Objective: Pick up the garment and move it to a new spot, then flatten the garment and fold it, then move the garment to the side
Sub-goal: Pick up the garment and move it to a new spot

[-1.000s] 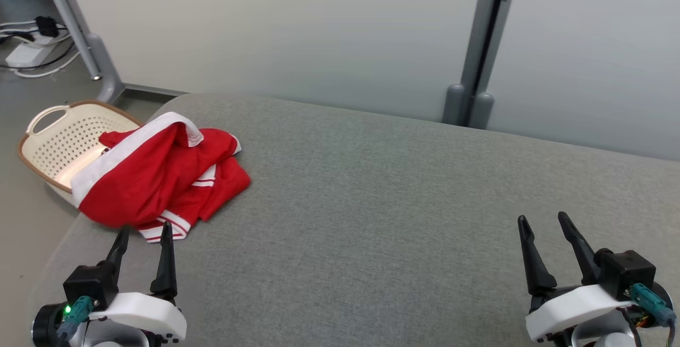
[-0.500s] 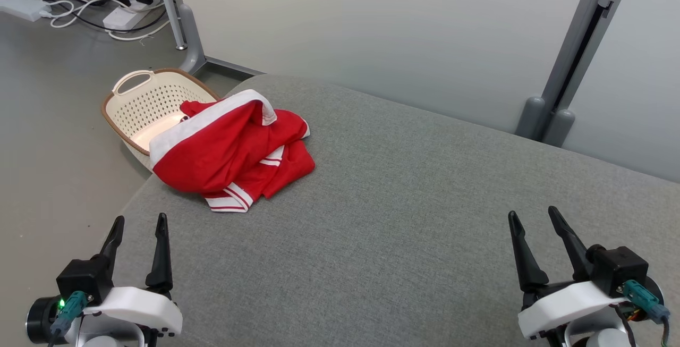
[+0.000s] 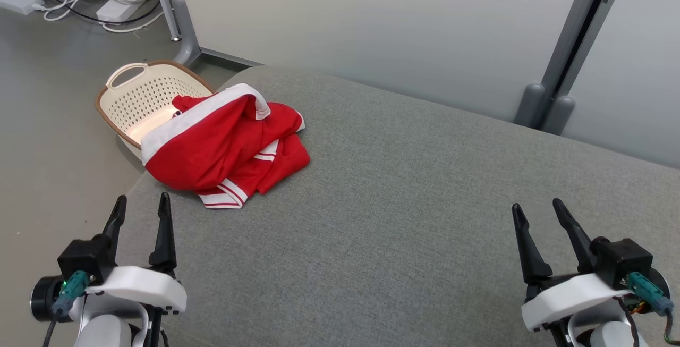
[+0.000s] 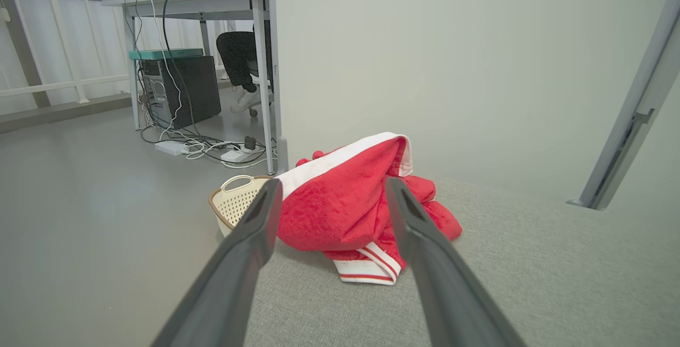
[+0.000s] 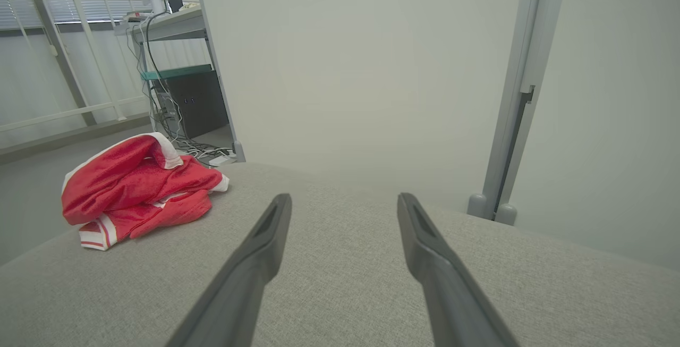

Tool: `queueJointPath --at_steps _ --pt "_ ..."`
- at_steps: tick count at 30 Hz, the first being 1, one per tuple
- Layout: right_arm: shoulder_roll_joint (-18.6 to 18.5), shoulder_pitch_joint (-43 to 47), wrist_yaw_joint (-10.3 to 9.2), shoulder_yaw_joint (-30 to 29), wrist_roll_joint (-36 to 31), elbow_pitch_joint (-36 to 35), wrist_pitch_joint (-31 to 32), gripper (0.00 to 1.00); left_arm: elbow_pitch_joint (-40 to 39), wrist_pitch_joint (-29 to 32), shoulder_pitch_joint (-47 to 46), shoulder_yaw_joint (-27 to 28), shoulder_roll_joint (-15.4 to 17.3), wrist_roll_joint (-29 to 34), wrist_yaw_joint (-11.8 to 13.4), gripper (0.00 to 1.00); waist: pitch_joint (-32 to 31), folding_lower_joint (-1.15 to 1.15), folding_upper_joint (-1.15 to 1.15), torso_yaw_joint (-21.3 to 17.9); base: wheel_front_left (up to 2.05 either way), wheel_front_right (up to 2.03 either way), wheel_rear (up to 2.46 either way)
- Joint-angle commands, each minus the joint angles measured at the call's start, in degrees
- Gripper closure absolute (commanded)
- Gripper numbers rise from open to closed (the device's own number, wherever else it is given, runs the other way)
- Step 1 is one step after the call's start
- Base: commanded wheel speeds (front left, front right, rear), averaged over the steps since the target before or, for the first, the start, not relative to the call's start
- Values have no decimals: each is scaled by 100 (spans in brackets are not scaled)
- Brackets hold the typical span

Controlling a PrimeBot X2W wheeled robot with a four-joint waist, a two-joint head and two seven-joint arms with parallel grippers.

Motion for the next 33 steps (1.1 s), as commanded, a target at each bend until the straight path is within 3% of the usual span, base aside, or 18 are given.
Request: queueJointPath --at_steps 1,7,12,21,23,29,33 --pt "-47 -89 -2 9 -38 -70 43 0 36 -8 -166 2 6 -19 17 0 116 0 0 -76 0 0 0" --pt "-237 -427 -2 28 -171 -462 356 0 607 -5 -1081 40 93 -86 -6 0 959 0 0 -445 0 0 0" --pt "-438 -741 -2 26 -249 -784 562 0 1558 -6 -1899 81 229 -111 -9 0 1676 0 0 -779 0 0 0" --pt "-525 -1035 -2 -16 -289 -940 636 0 3265 -5 -2857 274 558 -244 41 0 2284 0 0 -997 0 0 0" --pt "-532 -1065 -2 -30 -285 -936 631 0 3353 -6 -2950 345 623 -301 33 100 2316 0 0 -988 0 0 0" --pt "-498 -1074 -2 -87 -269 -860 578 0 3050 -5 -2887 488 700 -261 47 100 2269 0 0 -926 0 0 0" --pt "-460 -1016 -2 -149 -261 -804 526 0 2361 -5 -2684 615 653 -196 25 100 2097 0 0 -872 0 0 0"
